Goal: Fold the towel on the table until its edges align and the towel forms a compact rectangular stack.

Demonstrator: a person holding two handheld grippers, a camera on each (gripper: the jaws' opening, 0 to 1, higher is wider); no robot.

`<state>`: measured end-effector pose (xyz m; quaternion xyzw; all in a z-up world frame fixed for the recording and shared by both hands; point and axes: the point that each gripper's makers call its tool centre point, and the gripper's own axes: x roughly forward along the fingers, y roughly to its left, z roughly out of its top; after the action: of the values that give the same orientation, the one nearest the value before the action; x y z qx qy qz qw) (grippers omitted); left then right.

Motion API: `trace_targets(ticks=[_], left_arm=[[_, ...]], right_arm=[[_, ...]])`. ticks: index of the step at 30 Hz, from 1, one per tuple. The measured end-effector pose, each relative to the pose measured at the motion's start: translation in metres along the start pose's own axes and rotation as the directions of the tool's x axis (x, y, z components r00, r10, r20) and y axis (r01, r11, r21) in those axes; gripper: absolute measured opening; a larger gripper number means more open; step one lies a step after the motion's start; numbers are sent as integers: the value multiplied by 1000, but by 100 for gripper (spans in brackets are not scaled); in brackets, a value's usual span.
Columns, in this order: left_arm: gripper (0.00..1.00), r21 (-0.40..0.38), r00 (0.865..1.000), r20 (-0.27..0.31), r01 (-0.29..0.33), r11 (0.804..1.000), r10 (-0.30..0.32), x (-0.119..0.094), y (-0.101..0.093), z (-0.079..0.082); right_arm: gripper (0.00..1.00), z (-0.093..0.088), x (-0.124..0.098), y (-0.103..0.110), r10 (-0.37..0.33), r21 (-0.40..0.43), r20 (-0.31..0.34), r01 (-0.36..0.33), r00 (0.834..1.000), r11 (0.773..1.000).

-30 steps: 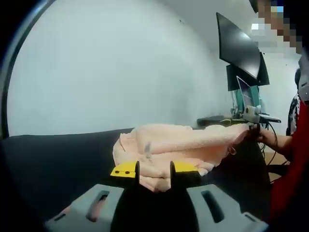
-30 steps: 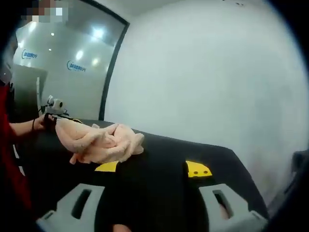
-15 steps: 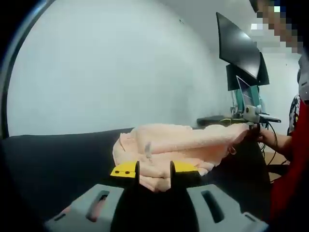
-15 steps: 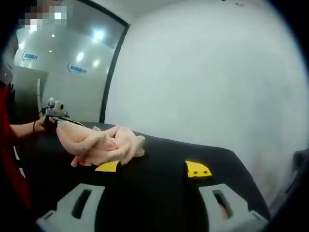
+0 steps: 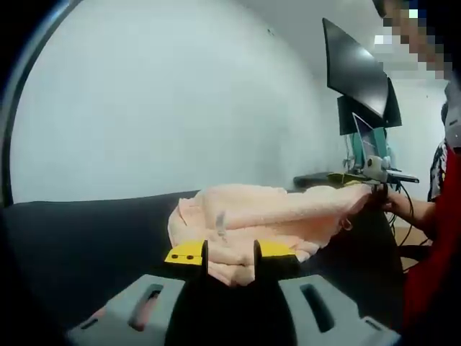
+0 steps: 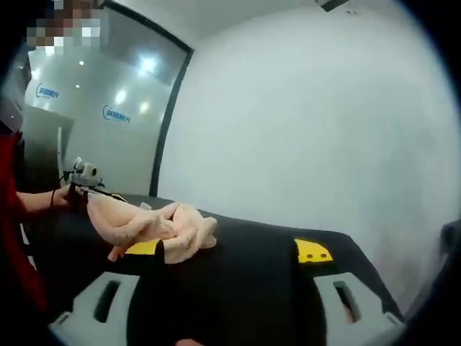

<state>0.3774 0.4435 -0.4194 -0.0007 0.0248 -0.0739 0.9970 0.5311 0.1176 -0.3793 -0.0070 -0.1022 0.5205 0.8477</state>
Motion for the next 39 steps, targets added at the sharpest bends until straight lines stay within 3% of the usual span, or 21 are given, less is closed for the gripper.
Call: trace_targets(ticks=[4,8,13,18,23,27,31,34,39], left_arm=[[27,0,1000,0,0,1000,0,0,0,0],[27,1,1000,2,0,1000,0,1,0,1],[27,8,1000,-2,-4,1000,4,2,0,0],[27,14,1000,7,-6,1000,6,1,-1,1],[24,35,999,35,16,999,-17,-1,-4,7],[8,60,997,75,15,998,-19,-4,-6,15],[9,62,997,77,19,998,-24,-4,-8,15],[15,93,1000,18,18,995,-20,-1,-9,4],[17,80,999,26,15,997,-17,-1,-7,6]], right_arm=[[65,-3,1,-1,0,8,-14,0,1000,1000],[45,-4,1,1,8,18,-25,-7,1000,1000],[41,-3,2,9,42,65,-17,-41,999,997],[14,-8,1,20,77,47,-46,-74,996,996],[12,-4,2,24,95,36,-28,-94,995,995],[13,-11,3,20,81,21,-60,-80,995,997],[13,-14,3,21,80,12,-76,-79,994,997],[13,-16,3,20,78,8,-85,-78,993,997],[14,-20,3,20,71,-1,-101,-72,992,997]])
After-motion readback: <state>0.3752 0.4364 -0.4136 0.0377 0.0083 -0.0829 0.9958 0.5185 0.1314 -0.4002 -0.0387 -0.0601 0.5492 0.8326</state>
